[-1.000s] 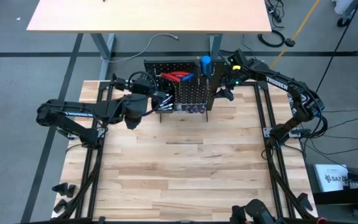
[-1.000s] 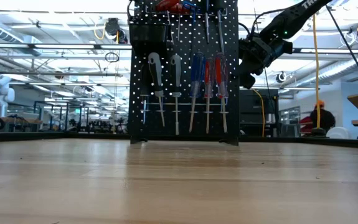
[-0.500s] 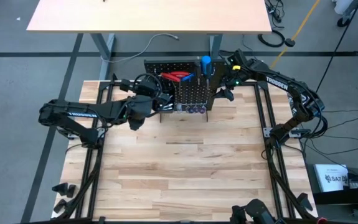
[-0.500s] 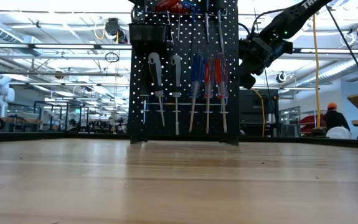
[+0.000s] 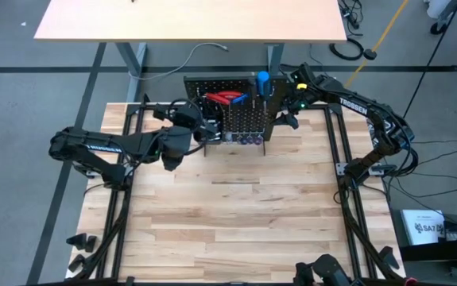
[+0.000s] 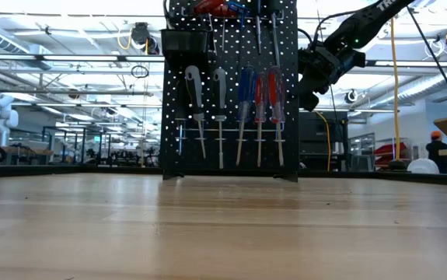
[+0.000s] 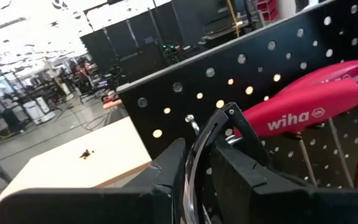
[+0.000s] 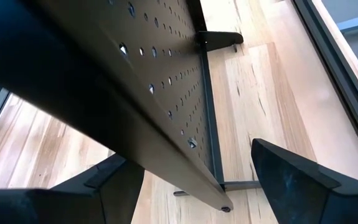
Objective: Hang tools onto peg board
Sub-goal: Put the safety glass into the black bin on the pegboard
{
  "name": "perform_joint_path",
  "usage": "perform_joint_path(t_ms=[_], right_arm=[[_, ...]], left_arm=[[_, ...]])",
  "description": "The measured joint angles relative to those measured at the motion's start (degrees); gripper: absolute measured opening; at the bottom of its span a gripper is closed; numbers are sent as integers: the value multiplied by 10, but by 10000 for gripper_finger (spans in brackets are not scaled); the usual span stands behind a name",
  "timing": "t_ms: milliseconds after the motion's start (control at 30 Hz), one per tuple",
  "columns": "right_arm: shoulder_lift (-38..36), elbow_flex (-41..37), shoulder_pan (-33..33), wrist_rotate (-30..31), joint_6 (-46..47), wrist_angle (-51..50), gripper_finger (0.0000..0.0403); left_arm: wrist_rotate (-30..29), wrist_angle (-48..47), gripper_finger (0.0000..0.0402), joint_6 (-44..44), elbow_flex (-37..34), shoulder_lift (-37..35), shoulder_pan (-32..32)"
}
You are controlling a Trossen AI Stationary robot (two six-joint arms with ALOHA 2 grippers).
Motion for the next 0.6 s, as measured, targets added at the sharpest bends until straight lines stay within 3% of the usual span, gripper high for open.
perform_joint_path(t_ms=[267, 600], right_arm=[[0, 0, 1, 0, 8, -3, 283], [0, 0, 1, 0, 6, -6, 283]], left_arm=[[27, 12, 80, 1, 0, 22, 31], [-22, 10, 80, 34, 0, 30, 32]])
